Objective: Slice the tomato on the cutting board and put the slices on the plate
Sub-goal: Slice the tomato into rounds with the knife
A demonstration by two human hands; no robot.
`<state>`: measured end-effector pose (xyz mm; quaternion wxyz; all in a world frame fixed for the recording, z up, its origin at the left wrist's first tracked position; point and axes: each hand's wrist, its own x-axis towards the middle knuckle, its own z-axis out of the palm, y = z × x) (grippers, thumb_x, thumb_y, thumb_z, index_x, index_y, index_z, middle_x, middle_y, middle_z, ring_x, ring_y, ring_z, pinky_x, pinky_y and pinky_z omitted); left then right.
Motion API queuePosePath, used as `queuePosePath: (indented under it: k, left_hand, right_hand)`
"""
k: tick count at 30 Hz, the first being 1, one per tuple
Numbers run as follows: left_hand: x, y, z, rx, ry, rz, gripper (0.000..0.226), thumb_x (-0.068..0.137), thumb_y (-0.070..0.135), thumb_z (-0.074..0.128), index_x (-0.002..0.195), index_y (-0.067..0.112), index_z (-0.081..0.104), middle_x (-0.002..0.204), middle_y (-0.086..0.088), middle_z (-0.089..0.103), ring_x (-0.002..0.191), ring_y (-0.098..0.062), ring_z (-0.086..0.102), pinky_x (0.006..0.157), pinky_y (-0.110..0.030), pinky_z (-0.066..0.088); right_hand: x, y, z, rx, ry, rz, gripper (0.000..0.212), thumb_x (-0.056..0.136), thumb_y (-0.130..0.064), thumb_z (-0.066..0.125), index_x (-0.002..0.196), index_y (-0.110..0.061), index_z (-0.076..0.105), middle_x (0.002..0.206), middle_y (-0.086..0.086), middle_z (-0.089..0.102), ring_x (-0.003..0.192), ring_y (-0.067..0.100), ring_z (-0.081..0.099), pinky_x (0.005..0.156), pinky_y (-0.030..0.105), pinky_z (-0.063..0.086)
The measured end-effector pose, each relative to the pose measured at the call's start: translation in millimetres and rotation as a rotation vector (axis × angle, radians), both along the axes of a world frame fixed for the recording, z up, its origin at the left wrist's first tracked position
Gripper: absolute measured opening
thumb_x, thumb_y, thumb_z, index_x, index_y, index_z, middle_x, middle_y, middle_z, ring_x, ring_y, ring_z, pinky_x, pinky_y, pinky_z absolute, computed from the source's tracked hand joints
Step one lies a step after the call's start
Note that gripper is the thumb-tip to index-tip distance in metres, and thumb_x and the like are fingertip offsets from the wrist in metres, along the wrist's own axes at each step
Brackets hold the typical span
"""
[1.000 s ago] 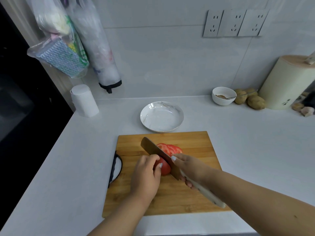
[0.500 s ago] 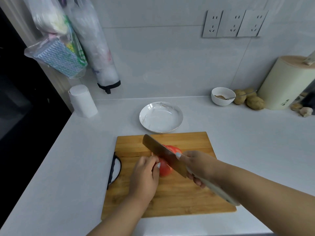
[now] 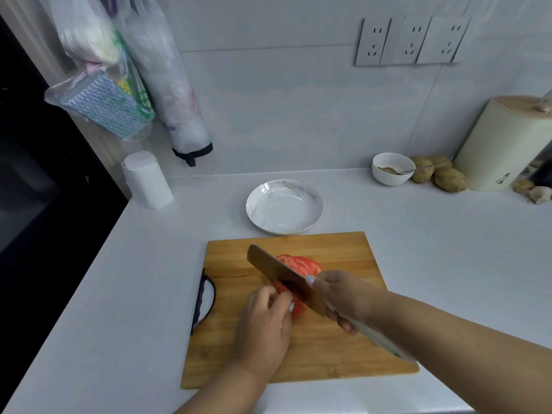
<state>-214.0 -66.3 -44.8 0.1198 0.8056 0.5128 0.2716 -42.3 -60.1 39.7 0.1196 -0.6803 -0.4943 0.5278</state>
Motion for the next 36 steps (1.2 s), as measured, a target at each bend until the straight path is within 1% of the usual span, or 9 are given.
queuePosePath:
  k: [7,10,13,16,21,23,27,30,36]
  left_hand:
    - [-1,5,-1,-0.008,0.002,0.011,0.016,0.084,0.018,0.064,0.097,0.026,0.059,0.091,0.004,0.054,0.081,-0.012,0.05,0.059,-0.021,0.047]
    - [-1,6,-2,-0.022,-0.019,0.02,0.014,0.085,0.018,0.062,0.097,0.026,0.059,0.091,0.005,0.053,0.081,-0.011,0.05,0.059,-0.022,0.048]
    - [-2,12,1,-0.096,-0.111,0.098,0.009,0.092,0.026,0.053,0.1,0.027,0.057,0.093,0.009,0.05,0.081,-0.008,0.049,0.062,-0.019,0.046]
    - [-2,19,1,-0.124,-0.149,0.113,0.012,0.094,0.031,0.048,0.101,0.028,0.058,0.095,0.011,0.049,0.085,-0.007,0.05,0.066,-0.018,0.045]
    - [0,22,0,-0.134,-0.152,0.122,0.016,0.094,0.032,0.046,0.104,0.029,0.059,0.098,0.01,0.05,0.085,-0.006,0.05,0.066,-0.015,0.042]
    - [0,21,0,-0.133,-0.156,0.123,0.015,0.095,0.031,0.047,0.103,0.03,0.059,0.097,0.01,0.05,0.085,-0.006,0.05,0.065,-0.014,0.042]
    - [2,21,2,-0.131,-0.167,0.121,0.013,0.095,0.03,0.047,0.101,0.03,0.058,0.096,0.009,0.049,0.084,-0.008,0.051,0.065,-0.016,0.045]
    - [2,20,2,-0.126,-0.158,0.125,0.013,0.094,0.028,0.048,0.102,0.029,0.059,0.095,0.009,0.048,0.083,-0.008,0.051,0.062,-0.013,0.04]
    - [2,20,1,-0.118,-0.172,0.136,0.012,0.093,0.026,0.051,0.101,0.027,0.06,0.096,0.01,0.049,0.083,-0.008,0.052,0.063,-0.012,0.04]
  right_hand:
    - [-4,0,-12,-0.028,-0.036,0.026,0.047,0.098,-0.055,0.033,0.099,-0.014,0.057,0.059,0.002,0.055,0.039,0.014,0.046,0.044,0.022,0.043]
    - [-3,-1,-11,-0.028,-0.021,0.007,0.043,0.098,-0.054,0.034,0.088,-0.019,0.055,0.058,0.002,0.054,0.038,0.013,0.045,0.044,0.022,0.042]
    - [-1,-2,-2,0.007,-0.004,-0.023,0.044,0.098,-0.053,0.036,0.079,-0.017,0.051,0.056,0.003,0.052,0.035,0.014,0.043,0.042,0.021,0.041]
    - [4,-4,14,0.058,0.006,-0.034,0.045,0.099,-0.052,0.036,0.08,-0.015,0.053,0.054,0.003,0.051,0.035,0.014,0.042,0.04,0.021,0.039]
    - [10,-12,35,0.06,-0.014,-0.005,0.048,0.098,-0.053,0.037,0.101,-0.01,0.059,0.053,0.001,0.051,0.036,0.014,0.043,0.038,0.019,0.038]
    - [11,-15,38,0.049,-0.032,0.015,0.049,0.098,-0.053,0.037,0.097,-0.008,0.057,0.053,0.0,0.051,0.037,0.014,0.044,0.039,0.019,0.039]
    - [13,-19,39,0.01,-0.067,0.039,0.044,0.097,-0.056,0.036,0.082,-0.018,0.052,0.055,0.001,0.053,0.037,0.014,0.045,0.041,0.022,0.042]
    - [14,-21,38,-0.004,-0.079,0.04,0.044,0.097,-0.057,0.036,0.08,-0.02,0.051,0.055,0.001,0.053,0.038,0.015,0.045,0.043,0.023,0.043]
    - [14,-23,38,-0.007,-0.077,0.039,0.042,0.096,-0.057,0.037,0.075,-0.025,0.051,0.057,0.002,0.053,0.036,0.015,0.044,0.043,0.022,0.041]
